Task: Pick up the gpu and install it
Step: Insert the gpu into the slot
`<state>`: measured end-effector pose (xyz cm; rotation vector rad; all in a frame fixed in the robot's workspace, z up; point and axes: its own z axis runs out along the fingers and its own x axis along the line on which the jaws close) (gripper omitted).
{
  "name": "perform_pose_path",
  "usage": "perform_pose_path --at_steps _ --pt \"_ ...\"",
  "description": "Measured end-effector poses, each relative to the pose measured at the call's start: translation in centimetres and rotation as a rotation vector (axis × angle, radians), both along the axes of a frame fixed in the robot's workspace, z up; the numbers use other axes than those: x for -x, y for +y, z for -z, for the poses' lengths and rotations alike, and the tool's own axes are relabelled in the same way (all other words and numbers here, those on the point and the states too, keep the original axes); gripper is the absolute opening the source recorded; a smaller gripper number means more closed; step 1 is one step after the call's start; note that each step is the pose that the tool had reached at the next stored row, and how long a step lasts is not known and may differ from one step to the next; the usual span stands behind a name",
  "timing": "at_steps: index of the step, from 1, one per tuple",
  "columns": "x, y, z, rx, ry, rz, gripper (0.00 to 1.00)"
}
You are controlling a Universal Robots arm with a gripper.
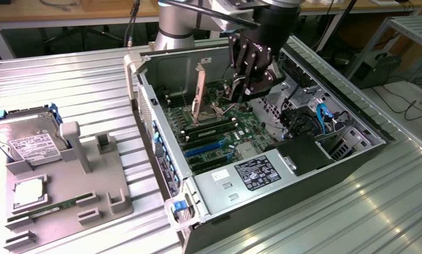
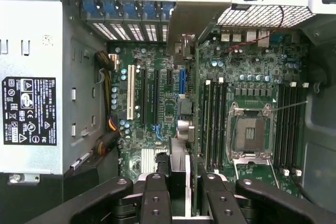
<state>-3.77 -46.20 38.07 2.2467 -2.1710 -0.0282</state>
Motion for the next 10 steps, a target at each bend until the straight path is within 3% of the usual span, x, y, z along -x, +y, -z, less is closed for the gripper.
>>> perform_pose_path --at_steps 10 --pt "0.0 -0.17 1.27 -0.0039 0.0000 -0.009 0.28"
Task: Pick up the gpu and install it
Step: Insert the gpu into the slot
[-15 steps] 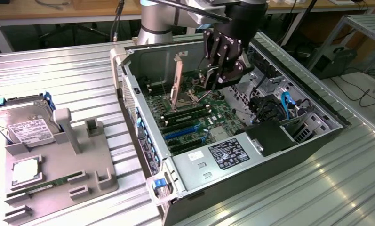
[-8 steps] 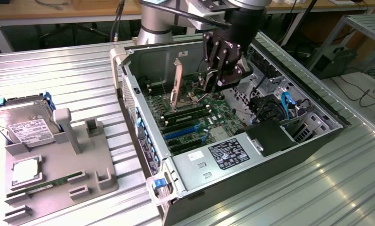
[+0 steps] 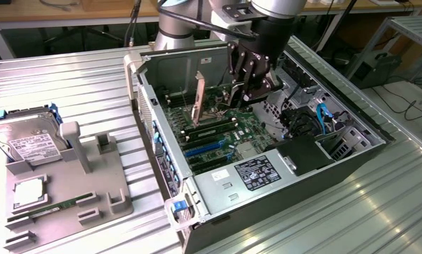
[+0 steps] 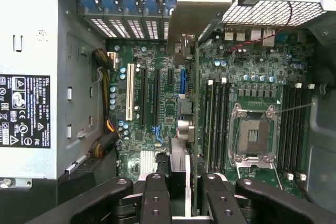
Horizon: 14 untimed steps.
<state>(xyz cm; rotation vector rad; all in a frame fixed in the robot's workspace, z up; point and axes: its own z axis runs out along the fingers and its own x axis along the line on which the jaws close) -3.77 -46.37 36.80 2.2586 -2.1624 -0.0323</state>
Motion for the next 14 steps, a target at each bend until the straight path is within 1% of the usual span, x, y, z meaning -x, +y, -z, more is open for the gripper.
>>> perform_pose_path --at_steps 4,14 --pt "0.00 -0.01 0.26 -0.0005 0.0001 -0.001 0.28" --pt "0.00 -0.05 0.75 -0.0052 0.0001 -0.003 0.28"
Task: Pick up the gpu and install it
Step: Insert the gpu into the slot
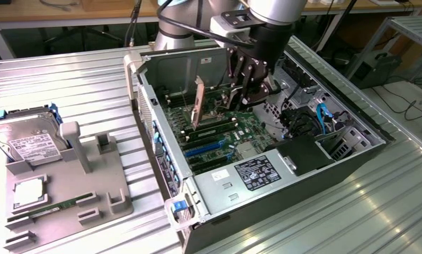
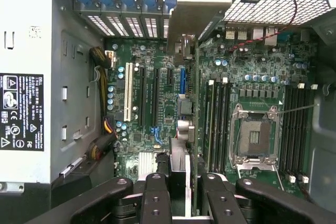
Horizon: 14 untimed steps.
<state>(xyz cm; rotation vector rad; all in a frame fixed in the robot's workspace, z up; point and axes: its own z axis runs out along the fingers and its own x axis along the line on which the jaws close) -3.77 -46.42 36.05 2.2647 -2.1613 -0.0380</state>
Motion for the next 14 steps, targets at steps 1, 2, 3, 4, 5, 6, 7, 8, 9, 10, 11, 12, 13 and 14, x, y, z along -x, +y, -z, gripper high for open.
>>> perform_pose_path --at_steps 1,2,3,4,5,6,7,8,9,10,11,12,13,14 --pt "0.00 -0.01 0.05 -0.0004 0.0000 0.000 0.28" --pt "0.00 -0.01 0.10 -0.0008 0.0000 -0.001 0.28" --pt "0.00 -0.02 0.17 -0.0014 0.0001 -0.001 0.28" --pt "0.00 -0.03 0.25 -0.0021 0.0001 -0.001 0.28" --pt "0.00 -0.04 0.32 -0.0027 0.0003 -0.001 0.28" --pt "0.00 -0.05 0.36 -0.0030 0.0004 -0.002 0.28" --pt "0.00 -0.06 0.42 -0.0035 0.0005 -0.002 0.28" --pt "0.00 -0.06 0.46 -0.0039 0.0005 -0.002 0.28" --pt "0.00 -0.07 0.49 -0.0043 0.0006 -0.002 0.28" --pt "0.00 -0.07 0.52 -0.0047 0.0007 -0.002 0.28" --pt "0.00 -0.08 0.56 -0.0051 0.0008 -0.002 0.28" --pt "0.00 -0.08 0.59 -0.0056 0.0009 -0.003 0.28" --pt "0.00 -0.09 0.62 -0.0064 0.0010 -0.003 0.28" --pt "0.00 -0.10 0.65 -0.0073 0.0011 -0.003 0.28"
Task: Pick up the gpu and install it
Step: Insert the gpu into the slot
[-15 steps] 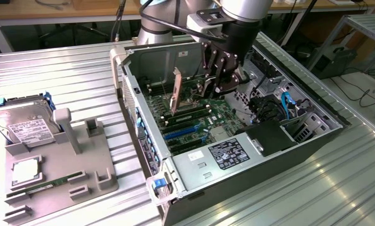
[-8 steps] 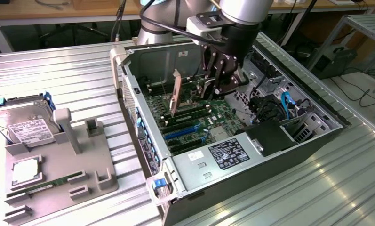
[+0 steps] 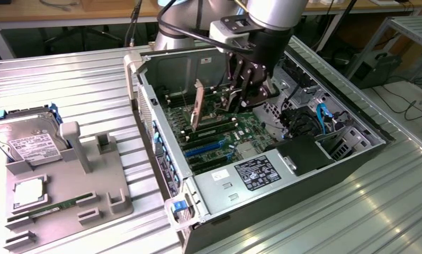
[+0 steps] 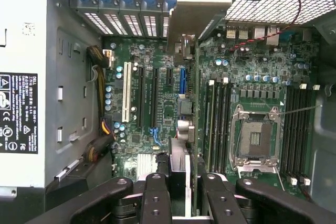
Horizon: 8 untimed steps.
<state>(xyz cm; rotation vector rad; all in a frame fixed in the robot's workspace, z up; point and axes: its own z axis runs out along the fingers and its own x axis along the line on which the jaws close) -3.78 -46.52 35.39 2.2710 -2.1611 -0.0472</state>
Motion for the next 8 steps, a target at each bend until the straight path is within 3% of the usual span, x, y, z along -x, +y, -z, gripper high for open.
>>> perform_pose_path --at_steps 4,8 --pt "0.00 -0.01 0.19 -0.0035 0.0002 -0.001 0.28" --pt "0.00 -0.02 0.89 -0.0051 0.0072 -0.001 0.28"
